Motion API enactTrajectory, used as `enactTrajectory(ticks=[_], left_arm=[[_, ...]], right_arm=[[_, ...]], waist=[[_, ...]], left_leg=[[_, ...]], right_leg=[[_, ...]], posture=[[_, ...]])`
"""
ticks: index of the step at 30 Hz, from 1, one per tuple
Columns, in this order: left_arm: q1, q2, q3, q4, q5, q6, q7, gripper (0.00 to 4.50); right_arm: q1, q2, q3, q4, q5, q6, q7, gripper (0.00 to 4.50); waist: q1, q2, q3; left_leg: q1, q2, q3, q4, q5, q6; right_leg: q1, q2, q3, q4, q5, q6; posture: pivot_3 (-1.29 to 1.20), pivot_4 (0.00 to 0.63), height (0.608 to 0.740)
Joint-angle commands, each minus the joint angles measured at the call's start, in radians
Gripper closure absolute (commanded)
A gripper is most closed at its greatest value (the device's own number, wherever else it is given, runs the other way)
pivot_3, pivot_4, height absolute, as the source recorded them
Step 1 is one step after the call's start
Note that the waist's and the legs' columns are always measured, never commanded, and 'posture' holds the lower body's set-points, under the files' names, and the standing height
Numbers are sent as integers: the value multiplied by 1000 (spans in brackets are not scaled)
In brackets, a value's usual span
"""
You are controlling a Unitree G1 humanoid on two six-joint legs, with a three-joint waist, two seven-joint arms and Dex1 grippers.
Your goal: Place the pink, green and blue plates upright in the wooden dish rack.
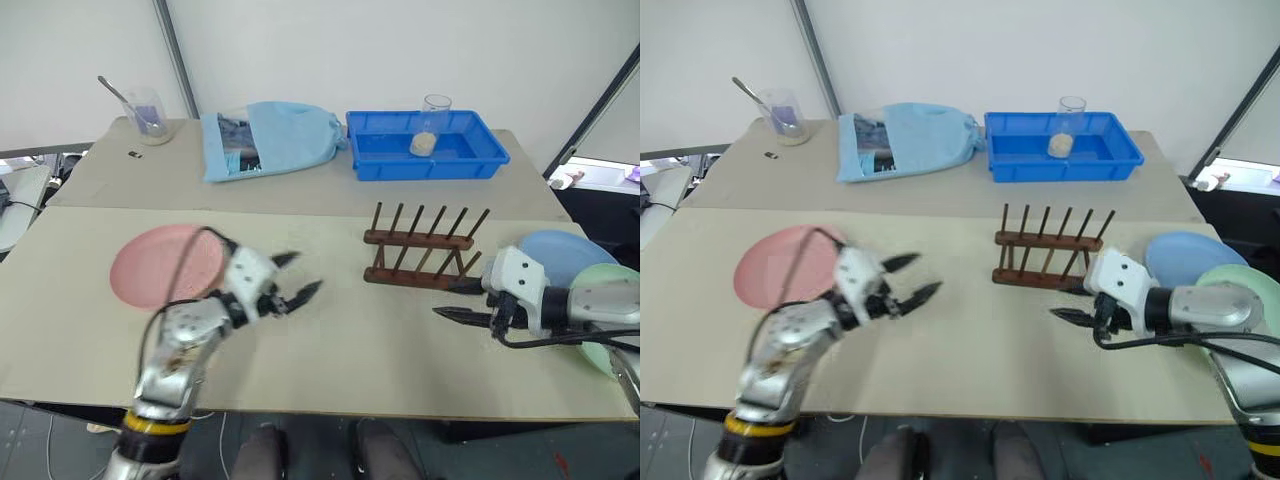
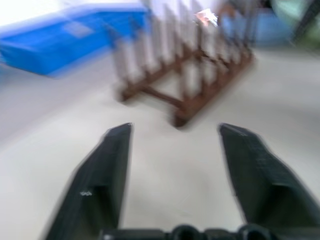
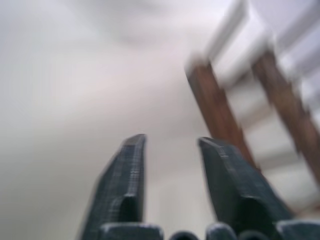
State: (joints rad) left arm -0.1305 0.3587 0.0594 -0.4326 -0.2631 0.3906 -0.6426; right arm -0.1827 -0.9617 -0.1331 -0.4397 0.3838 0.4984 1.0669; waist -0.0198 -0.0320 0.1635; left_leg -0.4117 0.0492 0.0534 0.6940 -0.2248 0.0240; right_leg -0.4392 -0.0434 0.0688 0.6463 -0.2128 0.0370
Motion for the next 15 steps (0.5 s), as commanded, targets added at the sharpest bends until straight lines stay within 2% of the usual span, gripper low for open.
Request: enactTrajectory(ticks=[1, 4, 5, 8, 10, 15], left_arm=[[70, -45, 255, -158, -150, 248, 215, 0], [110, -74, 443, -199, -248, 373, 342, 0], [115, -81, 495, -200, -264, 396, 381, 0], [134, -124, 646, -187, -324, 454, 511, 0], [145, -151, 697, -187, -349, 482, 578, 0], [115, -206, 709, -128, -400, 570, 697, 0]], right_arm=[[-140, 42, 34, -13, 87, 47, 6, 1198], [-261, 104, 116, 44, 79, 47, 9, 119], [-293, 123, 141, 66, 63, 29, 9, 18], [-374, 176, 210, 141, 13, -33, 16, 18], [-402, 192, 238, 171, -4, -56, 33, 18], [-453, 228, 288, 215, -31, -100, 63, 18]], waist=[[-3, -1, 0], [1, -3, 2], [3, -4, 2], [8, -4, 2], [8, -5, 3], [11, -7, 3]], left_leg=[[0, 0, 0, 0, 0, 0], [1, 0, 0, 0, 0, 0], [1, 0, -1, -1, 0, 0], [-1, 0, -1, -1, 0, 0], [-2, -1, 0, -1, 0, 0], [-3, -2, -1, 0, 0, 0]], right_leg=[[0, 0, 0, 0, 0, 0], [0, 1, 0, 0, 0, 0], [0, 1, -1, 0, 0, 0], [-1, 1, -2, 0, 0, 0], [-1, 0, -2, -1, 1, 0], [-1, -1, -2, -2, 2, -1]], posture=[[0, 150, 696], [0, 150, 696], [0, 150, 696], [0, 150, 696], [0, 150, 696], [0, 150, 696]])
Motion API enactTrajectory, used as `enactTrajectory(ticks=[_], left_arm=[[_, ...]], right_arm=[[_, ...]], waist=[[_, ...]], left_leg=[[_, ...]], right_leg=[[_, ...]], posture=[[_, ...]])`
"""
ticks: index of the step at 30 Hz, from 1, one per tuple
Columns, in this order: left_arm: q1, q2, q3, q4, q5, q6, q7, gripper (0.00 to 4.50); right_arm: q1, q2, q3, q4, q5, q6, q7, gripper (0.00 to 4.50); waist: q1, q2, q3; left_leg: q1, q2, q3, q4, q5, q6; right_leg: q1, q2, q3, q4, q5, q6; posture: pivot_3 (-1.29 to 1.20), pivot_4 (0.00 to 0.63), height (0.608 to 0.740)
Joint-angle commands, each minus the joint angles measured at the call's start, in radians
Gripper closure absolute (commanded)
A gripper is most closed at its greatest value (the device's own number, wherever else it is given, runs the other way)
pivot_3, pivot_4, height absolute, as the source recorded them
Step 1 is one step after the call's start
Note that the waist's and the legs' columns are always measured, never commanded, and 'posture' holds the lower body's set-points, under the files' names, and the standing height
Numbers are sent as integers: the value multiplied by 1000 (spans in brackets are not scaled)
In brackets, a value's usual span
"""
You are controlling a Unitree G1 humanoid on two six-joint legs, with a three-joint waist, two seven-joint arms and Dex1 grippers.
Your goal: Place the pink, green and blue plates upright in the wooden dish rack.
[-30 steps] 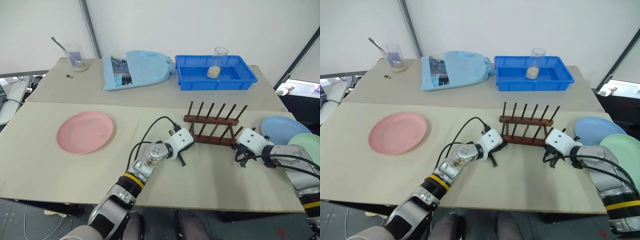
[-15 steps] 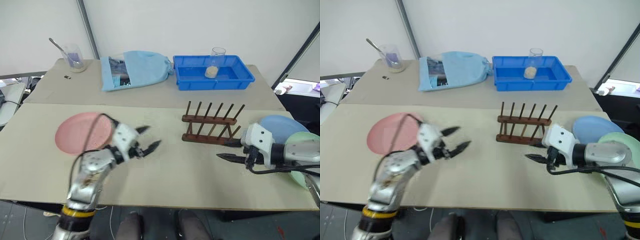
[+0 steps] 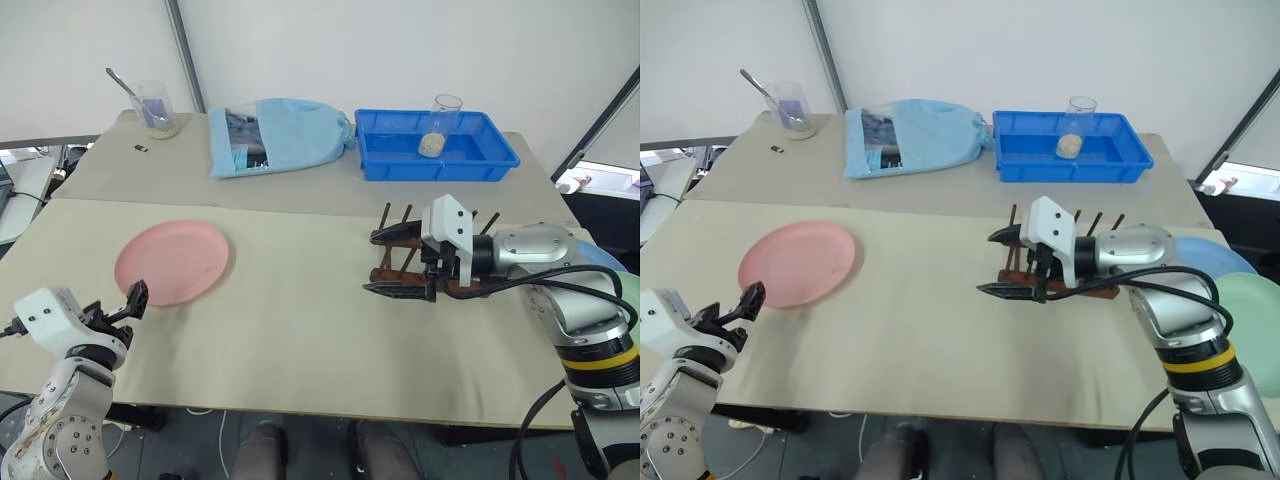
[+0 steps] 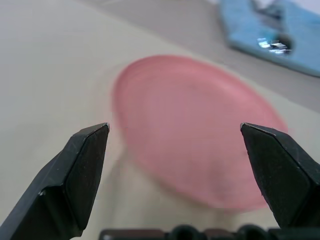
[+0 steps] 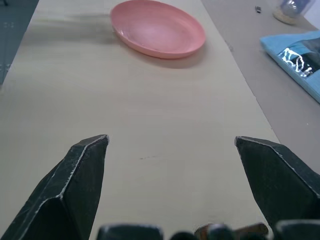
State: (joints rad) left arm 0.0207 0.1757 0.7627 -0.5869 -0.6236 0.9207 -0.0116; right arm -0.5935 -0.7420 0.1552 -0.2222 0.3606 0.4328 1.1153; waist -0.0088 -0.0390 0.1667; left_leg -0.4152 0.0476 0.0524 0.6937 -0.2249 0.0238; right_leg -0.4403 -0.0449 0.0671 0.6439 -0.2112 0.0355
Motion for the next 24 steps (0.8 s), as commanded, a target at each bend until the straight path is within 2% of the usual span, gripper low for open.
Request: enactTrajectory(ticks=[1, 8, 11, 18, 19, 24], left_arm=[[-51, -31, 0, 54, -44, 56, 86, 0], [-187, -22, -58, 199, -48, 88, 151, 0], [-234, -9, -70, 260, -53, 80, 149, 833], [-247, -1, -93, 289, -53, 42, 145, 4232], [-256, -2, -111, 277, -58, 39, 143, 4473], [-382, -44, -228, 214, -88, 41, 172, 4473]], right_arm=[[-53, 12, 4, 4, -12, -38, 20, 18], [-83, 17, 18, 13, -32, -52, 44, 18], [-85, 18, 24, 7, -42, -52, 44, 0], [-87, 32, 26, 4, -67, -63, 34, 0], [-87, 39, 31, 2, -75, -68, 30, 0], [-110, 152, 109, 12, -186, -120, -79, 0]], waist=[[-1, 0, 0], [-2, 0, 0], [-2, 0, 0], [-3, 0, 0], [-3, 0, 0], [-1, 0, 0]], left_leg=[[0, 0, 1, 0, 0, 0], [1, 1, 0, 0, 0, 0], [1, 1, 0, -1, 0, 0], [0, 1, 0, -1, 0, 0], [0, 1, 0, -1, 0, 0], [0, 0, 0, -1, 0, -1]], right_leg=[[0, 0, 0, 0, 0, 0], [0, 1, -1, 1, 0, -1], [-1, 1, -1, 2, 1, -2], [-1, 1, -1, 1, 4, -5], [-1, 1, -1, 1, 4, -6], [-1, 1, -1, 1, 4, -5]], posture=[[0, 150, 696], [0, 150, 696], [0, 150, 696], [0, 150, 696], [0, 150, 696], [0, 150, 696]])
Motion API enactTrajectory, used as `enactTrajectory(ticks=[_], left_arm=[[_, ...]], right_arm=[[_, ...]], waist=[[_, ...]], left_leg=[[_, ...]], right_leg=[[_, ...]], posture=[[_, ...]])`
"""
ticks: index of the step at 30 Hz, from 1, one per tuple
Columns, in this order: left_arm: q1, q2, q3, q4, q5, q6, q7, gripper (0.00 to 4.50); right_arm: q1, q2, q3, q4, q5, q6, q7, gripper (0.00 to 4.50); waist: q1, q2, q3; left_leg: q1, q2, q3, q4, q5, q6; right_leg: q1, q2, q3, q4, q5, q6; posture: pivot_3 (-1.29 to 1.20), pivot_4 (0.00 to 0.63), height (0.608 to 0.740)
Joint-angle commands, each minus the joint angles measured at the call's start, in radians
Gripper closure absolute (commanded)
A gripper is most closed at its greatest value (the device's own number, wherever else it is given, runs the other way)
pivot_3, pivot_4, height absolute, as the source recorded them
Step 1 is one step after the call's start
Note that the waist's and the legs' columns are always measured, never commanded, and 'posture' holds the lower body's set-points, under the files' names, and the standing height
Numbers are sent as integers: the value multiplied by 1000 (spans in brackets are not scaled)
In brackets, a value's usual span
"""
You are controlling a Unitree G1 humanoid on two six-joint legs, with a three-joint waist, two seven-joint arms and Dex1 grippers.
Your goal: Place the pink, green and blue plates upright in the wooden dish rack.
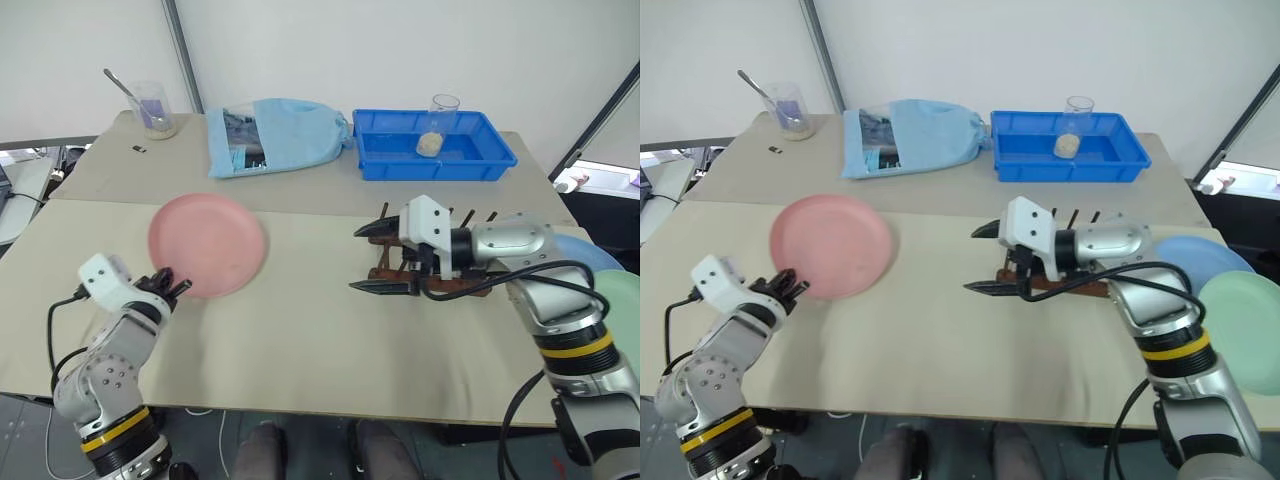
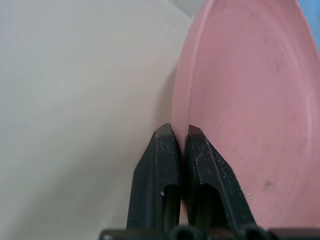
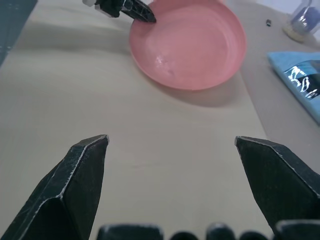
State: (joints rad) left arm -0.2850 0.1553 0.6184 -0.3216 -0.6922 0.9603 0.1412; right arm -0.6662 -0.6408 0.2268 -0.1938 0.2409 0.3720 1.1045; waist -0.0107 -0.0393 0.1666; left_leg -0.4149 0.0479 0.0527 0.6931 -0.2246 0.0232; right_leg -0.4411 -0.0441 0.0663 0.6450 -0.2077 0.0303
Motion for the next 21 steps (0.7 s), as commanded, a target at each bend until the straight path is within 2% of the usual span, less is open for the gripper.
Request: enactTrajectory(ticks=[1, 6, 12, 16, 21], left_arm=[[-108, -37, -101, -51, -20, 2, 34, 4473], [-254, -110, -181, -19, -12, -6, 101, 4473], [-291, -150, -206, -30, -52, 23, 129, 4473], [-278, -140, -205, -45, -69, 45, 137, 4500], [-264, -107, -199, -69, -86, 72, 142, 4500]], right_arm=[[-46, 69, 61, -6, -107, -77, -92, 0], [-117, 168, 192, 142, -275, -199, -158, 0], [-193, 239, 279, 378, -490, -397, -307, 0], [-218, 278, 291, 472, -589, -472, -418, 1199], [-219, 309, 283, 528, -650, -530, -499, 2980]], waist=[[1, 0, 0], [-5, 0, 0], [-9, 0, 0], [-8, 0, 0], [-8, 0, 0]], left_leg=[[0, 0, 0, 0, 0, 0], [-3, -1, 0, 0, 1, -1], [-4, -1, 0, -2, 0, -1], [-14, -1, -1, -2, 2, -3], [-15, -1, -1, 0, 2, -3]], right_leg=[[0, 0, 0, 0, 1, 1], [-1, 0, 0, -2, 5, 6], [-4, 1, 0, -2, 6, 5], [-16, 1, 1, 2, 6, 4], [-16, 1, 1, 2, 7, 4]], posture=[[0, 150, 696], [0, 150, 696], [0, 150, 696], [0, 150, 696], [0, 150, 696]])
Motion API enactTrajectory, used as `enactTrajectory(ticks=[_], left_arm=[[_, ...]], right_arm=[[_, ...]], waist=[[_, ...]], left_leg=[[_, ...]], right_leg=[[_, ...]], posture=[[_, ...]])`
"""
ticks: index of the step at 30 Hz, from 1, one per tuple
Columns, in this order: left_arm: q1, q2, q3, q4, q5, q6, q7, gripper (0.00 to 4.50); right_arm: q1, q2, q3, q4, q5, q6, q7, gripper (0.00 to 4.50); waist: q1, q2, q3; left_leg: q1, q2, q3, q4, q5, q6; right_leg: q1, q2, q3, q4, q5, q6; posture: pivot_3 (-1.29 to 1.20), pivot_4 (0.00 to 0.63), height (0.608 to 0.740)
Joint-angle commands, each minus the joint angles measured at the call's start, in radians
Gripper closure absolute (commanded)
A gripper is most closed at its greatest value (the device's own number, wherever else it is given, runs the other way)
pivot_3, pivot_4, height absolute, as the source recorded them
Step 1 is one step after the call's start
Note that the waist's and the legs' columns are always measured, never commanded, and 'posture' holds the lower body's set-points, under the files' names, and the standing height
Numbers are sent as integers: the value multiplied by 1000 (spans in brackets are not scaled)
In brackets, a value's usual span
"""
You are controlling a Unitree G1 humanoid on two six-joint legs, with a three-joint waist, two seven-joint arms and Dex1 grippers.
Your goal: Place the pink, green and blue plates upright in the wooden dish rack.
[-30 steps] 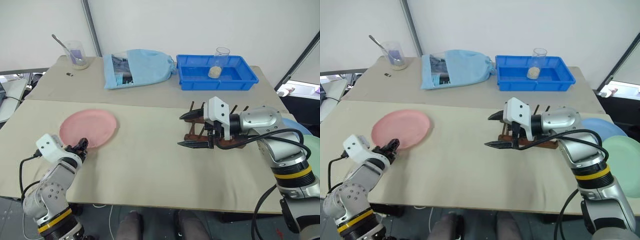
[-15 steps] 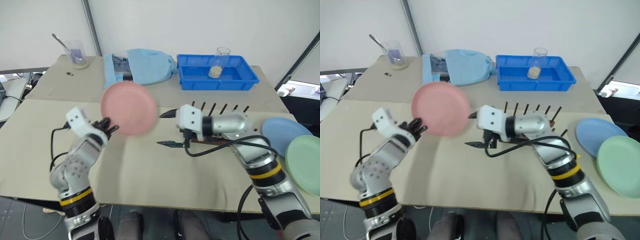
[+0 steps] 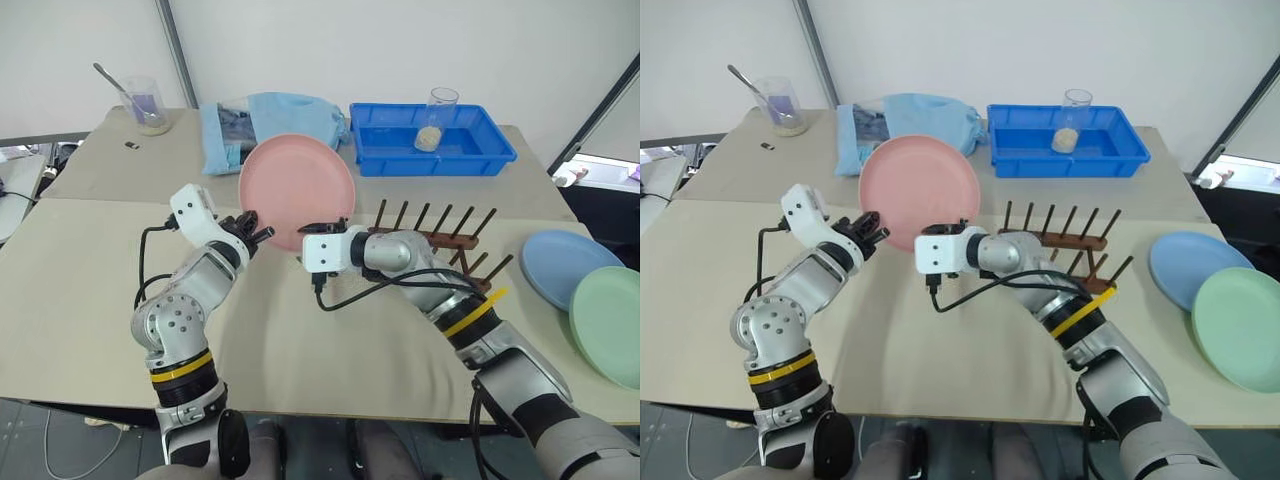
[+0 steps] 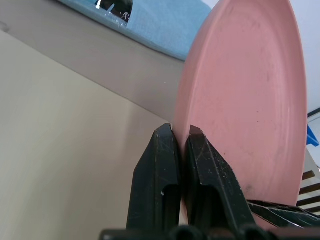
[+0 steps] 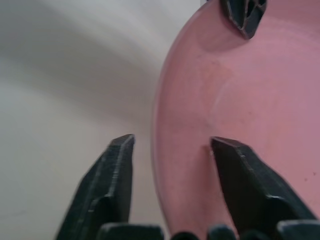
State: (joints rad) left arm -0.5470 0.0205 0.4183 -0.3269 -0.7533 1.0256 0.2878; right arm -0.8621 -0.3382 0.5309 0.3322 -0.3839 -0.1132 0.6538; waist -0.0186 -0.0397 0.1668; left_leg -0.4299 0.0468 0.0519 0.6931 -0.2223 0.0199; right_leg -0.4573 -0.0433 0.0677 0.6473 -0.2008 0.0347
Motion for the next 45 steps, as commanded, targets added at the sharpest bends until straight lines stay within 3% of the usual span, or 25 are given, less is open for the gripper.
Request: enactTrajectory(ticks=[1, 4, 6, 9, 10, 12, 14, 16, 22, 26, 28, 33, 37, 45], left_arm=[[3, 28, 15, -73, -48, 18, -2, 4500], [22, 42, 70, -100, -125, 55, 11, 4500], [47, 79, 111, -121, -215, 109, 1, 4500], [119, 233, 198, -112, -480, 212, -95, 3451], [144, 288, 216, -99, -568, 235, -126, 2899], [218, 480, 279, -85, -735, 274, -317, 1919], [272, 648, 307, -78, -789, 288, -484, 923], [287, 737, 284, -83, -750, 252, -591, 66], [279, 799, 83, -191, -444, -16, -828, 66], [228, 812, -191, -261, -128, -275, -980, 66], [195, 800, -283, -270, -36, -371, -1043, 66], [112, 728, -383, -221, -26, -430, -1147, 66], [73, 709, -425, -167, -17, -465, -1256, 66], [21, 673, -472, -97, 28, -503, -1352, 66]], right_arm=[[-25, 11, -24, 10, -34, -53, -62, 3289], [-29, 21, -28, 32, -55, -83, -96, 4323], [-31, 28, -30, 44, -63, -102, -113, 4471], [-35, 38, -40, 56, -75, -124, -139, 4500], [-36, 40, -44, 59, -77, -130, -146, 4500], [-45, 42, -55, 72, -77, -144, -166, 4500], [-56, 43, -67, 87, -69, -155, -179, 4500], [-65, 46, -96, 87, -41, -157, -180, 4500], [-46, 31, -281, -122, 227, -17, -40, 4500], [44, -32, -566, -448, 675, 447, 50, 4500], [92, -93, -687, -557, 823, 620, 39, 4500], [226, -303, -997, -711, 1169, 1009, -15, 4500], [331, -426, -1196, -713, 1335, 1163, -60, 4500], [489, -477, -1335, -690, 1496, 1259, -124, 4500]], waist=[[-1, 0, 0], [-2, 0, 0], [-6, 0, 0], [-16, 0, 0], [-20, 0, 0], [-26, -2, 1], [-30, -6, 4], [-24, -6, 4], [-12, -6, 5], [13, -5, 5], [24, -5, 5], [28, -4, 6], [11, -2, 7], [-3, -2, 7]], left_leg=[[0, 0, 0, 0, 0, 0], [0, 0, 0, 0, 0, 0], [0, 1, 0, 0, 0, 0], [0, 1, -1, 0, 0, 0], [0, 1, -1, 0, 0, 0], [0, 1, -2, 0, 0, 0], [0, 2, -2, 0, 0, 0], [1, 2, -3, 0, 0, 0], [0, 1, -2, 0, 1, -2], [0, 2, -2, -2, 1, -2], [0, 2, -2, -3, 1, -2], [-1, 2, 1, -5, 1, -2], [0, 2, 1, -5, 1, -1], [5, 1, 3, -5, 2, 1]], right_leg=[[0, 0, 0, 0, 0, 0], [0, 0, 0, 0, 0, 0], [0, 0, 0, 0, 0, 0], [-1, 1, 0, 1, 0, 0], [-1, 1, 0, 2, 0, 0], [-1, 0, -1, 2, 0, 0], [-2, 1, -2, 3, -1, -2], [-2, 0, -4, 2, -1, -3], [-1, -1, -4, 1, -4, -8], [-1, 0, -4, 0, -1, -4], [-1, 0, -5, 0, -2, -4], [-1, -1, -4, -4, -4, -8], [-1, 1, -2, -3, -2, -5], [2, 2, 3, -2, -6, 4]], posture=[[0, 150, 696], [0, 150, 696], [0, 150, 696], [0, 150, 696], [0, 150, 696], [0, 150, 696], [0, 150, 696], [0, 150, 696], [0, 150, 696], [0, 150, 696], [0, 150, 696], [0, 150, 696], [0, 150, 696], [0, 150, 696]])
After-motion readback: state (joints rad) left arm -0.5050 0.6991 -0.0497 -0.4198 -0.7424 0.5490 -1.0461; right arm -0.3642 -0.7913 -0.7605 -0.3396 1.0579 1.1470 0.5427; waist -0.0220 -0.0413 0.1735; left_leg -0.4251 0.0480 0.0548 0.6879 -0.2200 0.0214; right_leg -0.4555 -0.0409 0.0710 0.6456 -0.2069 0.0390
